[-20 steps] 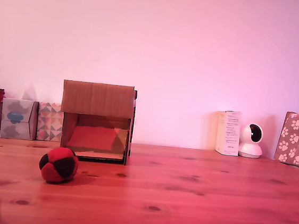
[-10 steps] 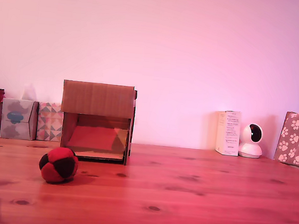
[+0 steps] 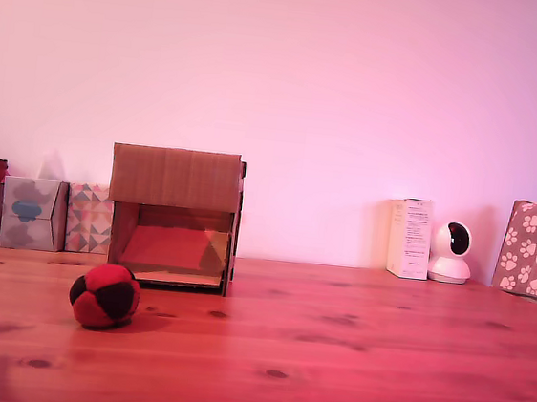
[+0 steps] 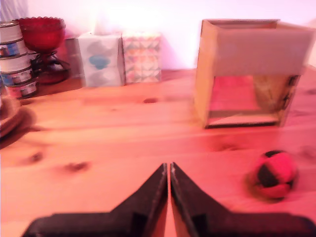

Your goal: Drop the footbag into the cardboard dice tower

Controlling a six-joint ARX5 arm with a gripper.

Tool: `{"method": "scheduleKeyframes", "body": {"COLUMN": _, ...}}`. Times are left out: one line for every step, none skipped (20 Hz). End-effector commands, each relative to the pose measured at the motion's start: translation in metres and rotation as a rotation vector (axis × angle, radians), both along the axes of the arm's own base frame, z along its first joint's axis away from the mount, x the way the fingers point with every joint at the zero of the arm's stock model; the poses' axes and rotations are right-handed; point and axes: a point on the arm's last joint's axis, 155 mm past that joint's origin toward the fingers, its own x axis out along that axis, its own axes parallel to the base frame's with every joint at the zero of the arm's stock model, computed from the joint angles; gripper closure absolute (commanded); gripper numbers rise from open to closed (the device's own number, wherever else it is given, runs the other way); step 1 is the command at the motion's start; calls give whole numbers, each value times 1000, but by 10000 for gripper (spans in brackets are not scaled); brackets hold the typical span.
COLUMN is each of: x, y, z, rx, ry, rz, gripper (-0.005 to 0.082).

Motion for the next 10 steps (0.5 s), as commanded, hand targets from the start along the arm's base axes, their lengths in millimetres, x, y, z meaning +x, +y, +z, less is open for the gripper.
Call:
{"method": "scheduleKeyframes", "body": {"x": -1, "y": -7, "z": 17, "rx": -16, "ry": -55, "rz": -36, "gripper": 791}}
{"method": "scheduleKeyframes", "body": {"x": -2, "y": -11, "z": 27, "rx": -32, "ry": -74, "rz": -59, "gripper": 791}}
{"method": "scheduleKeyframes", "body": {"x": -4, "y": -17, "z": 34, "rx": -42, "ry": -87, "rz": -88, "gripper": 791}}
{"method": "scheduleKeyframes", "body": {"x": -6, "y": -22, "z": 41, "rx": -46, "ry": -97, "rz": -117, "gripper": 791}}
{"method": "scheduleKeyframes", "body": {"x": -8, "y": -27, "z": 46, "rx": -57, "ry": -97, "rz": -142, "gripper": 791}}
{"method": "scheduleKeyframes", "body": {"x": -9, "y": -33, "z": 49, "rx": -67, "ry": -89, "rz": -170, "gripper": 791}}
{"method": "scheduleKeyframes", "body": {"x": -10, "y": -39, "z": 49, "rx": -69, "ry": -74, "rz": -201, "gripper": 791}}
{"method": "scheduleKeyframes", "body": {"x": -9, "y": -45, "z": 46, "rx": -71, "ry": -52, "rz": -225, "gripper": 791}}
{"method": "scheduleKeyframes", "body": {"x": -9, "y": -51, "z": 42, "rx": -73, "ry": -30, "rz": -254, "gripper": 791}}
{"method": "scheduleKeyframes", "body": {"x": -9, "y": -58, "z": 38, "rx": -73, "ry": -6, "rz": -284, "gripper": 791}}
